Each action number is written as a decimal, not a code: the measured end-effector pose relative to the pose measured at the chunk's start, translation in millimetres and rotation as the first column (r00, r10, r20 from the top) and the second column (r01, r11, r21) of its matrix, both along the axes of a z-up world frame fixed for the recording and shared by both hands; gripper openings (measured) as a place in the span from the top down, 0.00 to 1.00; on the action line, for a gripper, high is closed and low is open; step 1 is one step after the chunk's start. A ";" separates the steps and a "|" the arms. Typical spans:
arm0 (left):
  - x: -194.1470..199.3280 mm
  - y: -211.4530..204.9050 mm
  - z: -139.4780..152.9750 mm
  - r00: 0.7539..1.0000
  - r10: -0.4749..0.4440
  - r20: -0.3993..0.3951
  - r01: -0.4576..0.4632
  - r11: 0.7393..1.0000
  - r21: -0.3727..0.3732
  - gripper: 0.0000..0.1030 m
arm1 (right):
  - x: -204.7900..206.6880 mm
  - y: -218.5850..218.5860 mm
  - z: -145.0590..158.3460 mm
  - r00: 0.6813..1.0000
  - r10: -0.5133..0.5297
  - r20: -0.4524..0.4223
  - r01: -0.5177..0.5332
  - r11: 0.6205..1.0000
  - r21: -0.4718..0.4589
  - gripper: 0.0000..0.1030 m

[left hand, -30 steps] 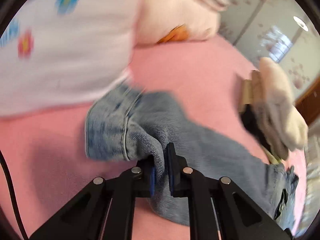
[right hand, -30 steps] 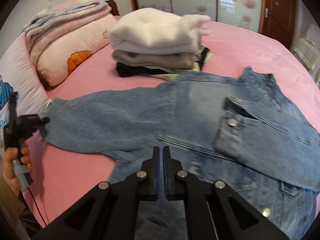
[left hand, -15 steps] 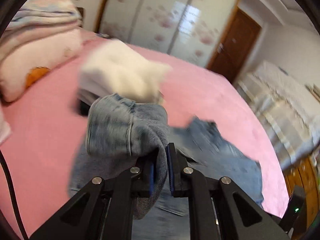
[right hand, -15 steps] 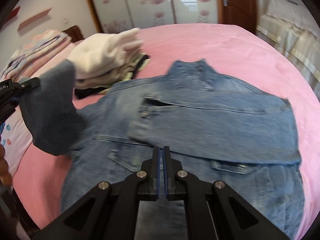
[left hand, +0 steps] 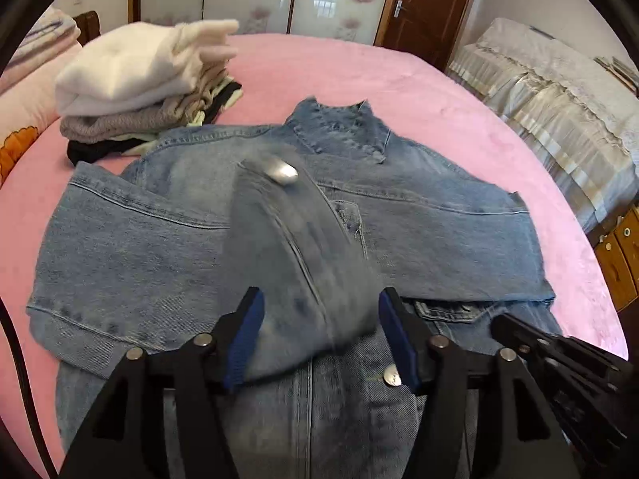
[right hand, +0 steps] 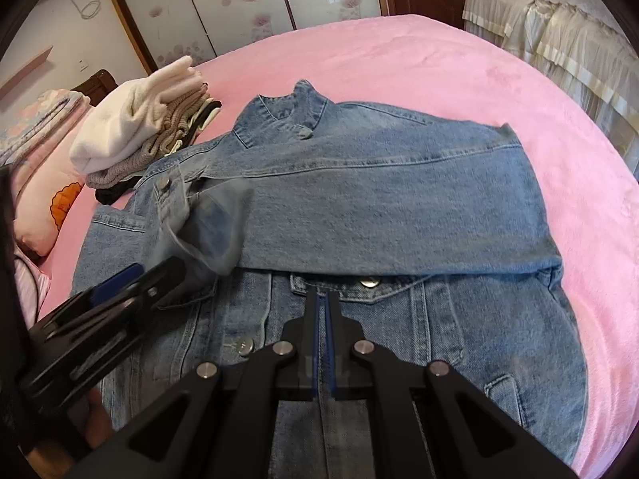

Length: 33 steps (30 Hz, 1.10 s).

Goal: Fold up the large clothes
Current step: 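Fold the held sleeve across the jacket body toward the right tool, then grasp the folded cuff with the right tool and straighten it over the body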

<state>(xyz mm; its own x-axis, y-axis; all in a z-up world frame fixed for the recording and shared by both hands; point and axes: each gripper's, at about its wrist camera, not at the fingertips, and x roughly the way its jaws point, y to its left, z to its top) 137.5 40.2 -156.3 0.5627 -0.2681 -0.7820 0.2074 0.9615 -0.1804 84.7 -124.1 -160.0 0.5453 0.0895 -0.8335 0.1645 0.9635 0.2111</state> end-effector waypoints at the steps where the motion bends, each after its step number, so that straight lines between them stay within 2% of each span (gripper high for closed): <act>1: -4.9 4.4 6.2 1.000 0.008 0.005 -0.008 1.000 -0.005 0.39 | 0.1 1.6 0.6 1.000 0.006 0.001 -0.006 1.000 0.007 0.97; 4: -17.9 31.0 30.3 0.998 0.047 0.034 -0.047 0.999 -0.028 0.32 | -0.4 10.3 4.9 0.999 0.036 0.014 -0.036 0.999 0.022 0.97; 6: -28.7 55.2 39.8 0.992 0.110 0.067 -0.108 0.994 -0.025 0.28 | 1.6 17.9 8.4 0.998 0.057 0.023 -0.058 0.998 0.033 0.97; 10: -46.4 107.5 39.5 0.967 0.247 0.069 -0.245 0.969 -0.034 0.26 | 5.3 26.6 8.8 0.995 0.094 0.015 -0.095 0.991 0.097 0.97; 11: -49.8 120.8 35.4 0.958 0.279 0.058 -0.278 0.960 -0.032 0.26 | 6.4 27.8 6.5 0.995 0.104 0.006 -0.104 0.987 0.119 0.92; 12: -52.1 134.6 29.4 0.948 0.314 0.044 -0.313 0.949 -0.022 0.26 | 7.0 29.4 4.4 0.994 0.112 0.000 -0.111 0.985 0.133 0.80; 14: -55.5 156.6 15.4 0.929 0.369 0.017 -0.369 0.929 0.007 0.26 | 7.1 32.0 -0.6 0.993 0.121 -0.007 -0.119 0.981 0.153 0.67; 17: -57.1 184.0 -7.2 0.903 0.428 -0.042 -0.426 0.904 0.045 0.26 | 9.3 35.9 -6.3 0.989 0.145 -0.011 -0.141 0.976 0.166 0.66; 21: -58.7 206.5 -26.5 0.882 0.466 -0.074 -0.462 0.884 0.068 0.26 | 18.1 38.2 -18.1 0.987 0.155 -0.030 -0.146 0.968 0.206 0.67; 24: -55.0 212.7 -40.2 0.876 0.473 -0.089 -0.466 0.880 0.092 0.26 | 31.7 39.2 -27.8 0.986 0.161 -0.039 -0.148 0.960 0.238 0.67; 30: -42.8 214.1 -52.0 0.870 0.482 -0.104 -0.474 0.876 0.094 0.26 | 68.2 48.0 -49.1 0.981 0.183 -0.068 -0.163 0.958 0.236 0.67; 33: -35.4 212.3 -54.5 0.869 0.485 -0.098 -0.477 0.874 0.093 0.26 | 80.6 49.7 -60.1 0.979 0.186 -0.079 -0.160 0.954 0.253 0.62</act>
